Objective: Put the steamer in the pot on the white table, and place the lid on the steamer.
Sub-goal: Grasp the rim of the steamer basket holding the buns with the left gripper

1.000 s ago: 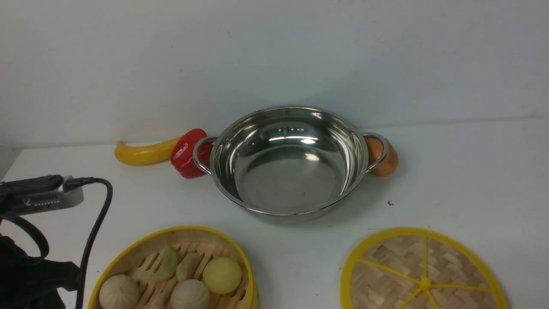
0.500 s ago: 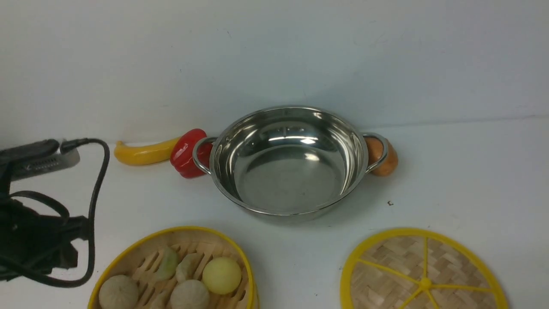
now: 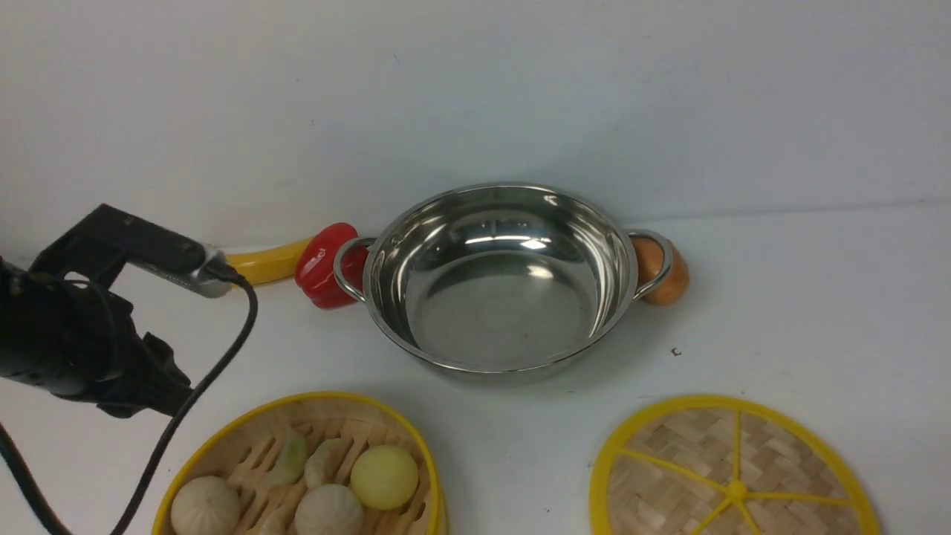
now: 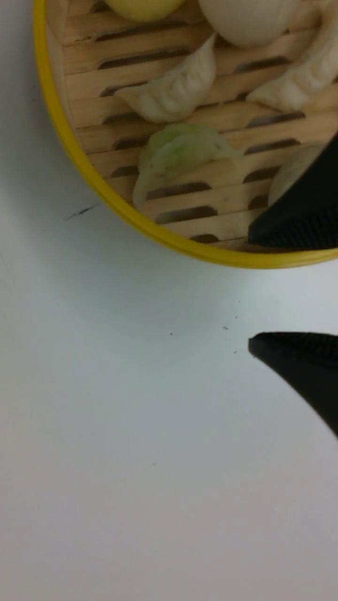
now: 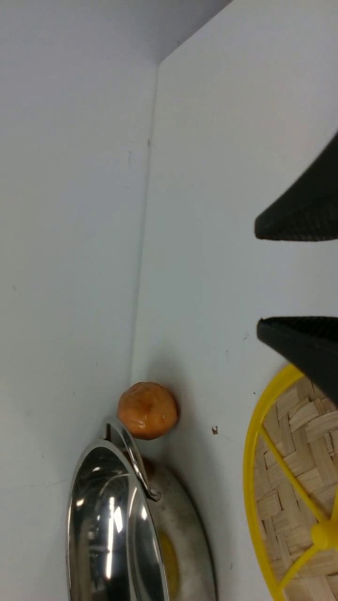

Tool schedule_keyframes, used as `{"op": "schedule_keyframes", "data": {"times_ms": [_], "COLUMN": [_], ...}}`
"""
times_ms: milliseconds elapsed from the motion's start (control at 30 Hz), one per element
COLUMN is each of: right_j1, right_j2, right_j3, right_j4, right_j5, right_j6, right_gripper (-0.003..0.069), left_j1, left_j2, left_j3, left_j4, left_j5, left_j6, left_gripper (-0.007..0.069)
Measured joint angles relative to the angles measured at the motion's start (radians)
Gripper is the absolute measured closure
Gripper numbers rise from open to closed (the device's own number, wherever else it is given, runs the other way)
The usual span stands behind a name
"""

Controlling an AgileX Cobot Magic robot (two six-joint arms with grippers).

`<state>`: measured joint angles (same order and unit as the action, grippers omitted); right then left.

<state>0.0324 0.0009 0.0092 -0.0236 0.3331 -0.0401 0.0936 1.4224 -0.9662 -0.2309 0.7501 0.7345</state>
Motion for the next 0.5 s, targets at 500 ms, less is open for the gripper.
{"op": "schedule_keyframes", "data": {"times_ms": [500], "right_j1": [0.0], "right_j2": [0.0], "right_j3": [0.0], "right_j4": [0.0], "right_j5": [0.0], "right_j6": [0.0], "right_gripper": [0.041], "left_j1": [-0.001], "left_j2": [0.16], "left_j3": [-0.005], "left_j4": [-0.218], "left_j5": [-0.013], "left_j6": [0.523], "left_gripper": [0.0384]}}
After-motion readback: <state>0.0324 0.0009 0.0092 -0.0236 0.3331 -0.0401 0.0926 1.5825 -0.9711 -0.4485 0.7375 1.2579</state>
